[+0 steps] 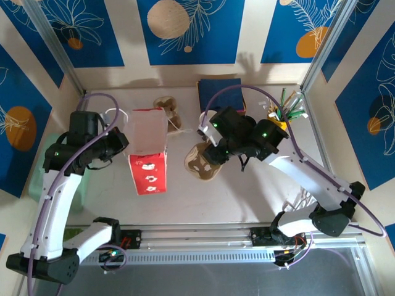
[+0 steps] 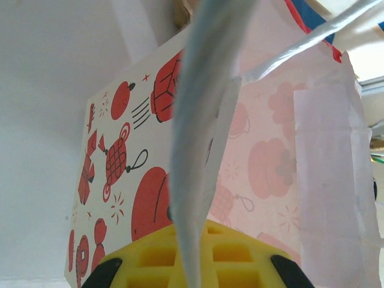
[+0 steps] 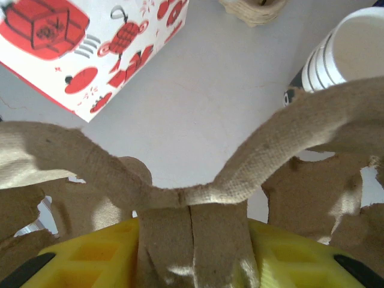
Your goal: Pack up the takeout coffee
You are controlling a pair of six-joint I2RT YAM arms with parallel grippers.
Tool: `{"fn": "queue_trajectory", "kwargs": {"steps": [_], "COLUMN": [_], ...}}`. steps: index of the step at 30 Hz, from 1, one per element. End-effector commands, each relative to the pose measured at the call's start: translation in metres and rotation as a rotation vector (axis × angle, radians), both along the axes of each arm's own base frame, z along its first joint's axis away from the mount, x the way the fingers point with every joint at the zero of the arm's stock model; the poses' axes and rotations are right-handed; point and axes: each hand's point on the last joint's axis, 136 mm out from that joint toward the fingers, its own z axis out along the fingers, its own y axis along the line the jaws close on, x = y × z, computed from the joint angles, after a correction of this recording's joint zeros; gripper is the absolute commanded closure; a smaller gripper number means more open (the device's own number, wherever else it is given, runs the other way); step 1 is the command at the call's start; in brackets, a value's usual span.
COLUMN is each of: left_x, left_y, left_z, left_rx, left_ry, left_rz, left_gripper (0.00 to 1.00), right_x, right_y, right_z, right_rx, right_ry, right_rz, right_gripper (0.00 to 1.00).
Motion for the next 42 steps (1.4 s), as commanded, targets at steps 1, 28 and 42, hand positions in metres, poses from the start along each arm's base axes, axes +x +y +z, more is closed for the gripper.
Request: {"fn": "queue_trajectory", "kwargs": {"steps": [1,28,42], "left_x": [-0.003,0.014,0.01], "left_y": [-0.017,-0.131,-0.149], "left_z": [0.001,-0.026,-0.034], "left_rx": [-0.065,-0.156,-0.18], "left_ry": [-0.006,-0.028,-0.027], "left_rz": [-0.019,-0.216,-0.279], "left_gripper": [1.0,1.0,0.81], "right_x": [-0.008,-0.024,0.005], "right_y": [-0.021,-0.086,-0.052], "right_z": [0.02,0.096,0.104], "right_rx": [-0.013,-0.019,-0.018], "right_ry": [-0.047,-0.189,-0.259], "right_rz": [-0.03,-0.156,-0.07], "right_gripper": [0.59,0.59,0.58]}}
